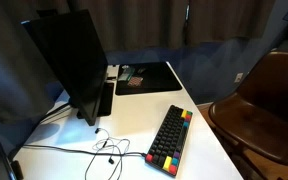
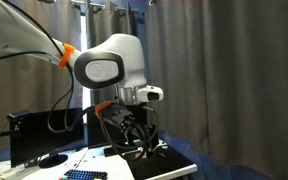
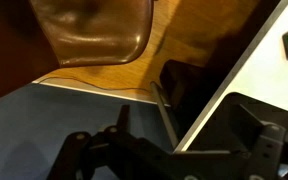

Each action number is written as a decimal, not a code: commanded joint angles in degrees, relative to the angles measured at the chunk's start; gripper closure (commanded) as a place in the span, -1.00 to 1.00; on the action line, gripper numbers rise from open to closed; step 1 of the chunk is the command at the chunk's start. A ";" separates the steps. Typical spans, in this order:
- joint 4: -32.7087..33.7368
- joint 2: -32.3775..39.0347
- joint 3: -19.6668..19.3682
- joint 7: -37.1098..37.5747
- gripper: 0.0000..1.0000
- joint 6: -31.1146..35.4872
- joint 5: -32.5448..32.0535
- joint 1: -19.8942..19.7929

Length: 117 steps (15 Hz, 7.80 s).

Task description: Push a black key on the computer keyboard

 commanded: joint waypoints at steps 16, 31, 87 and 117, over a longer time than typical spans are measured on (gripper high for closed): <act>-6.21 7.79 20.11 -3.85 -1.00 9.21 9.33 21.53; -3.47 20.19 30.63 -4.97 -1.00 20.42 8.86 29.36; 16.10 64.53 48.05 -9.45 1.00 49.85 -8.14 16.55; 18.38 67.29 45.63 -4.86 1.00 49.36 -11.59 18.70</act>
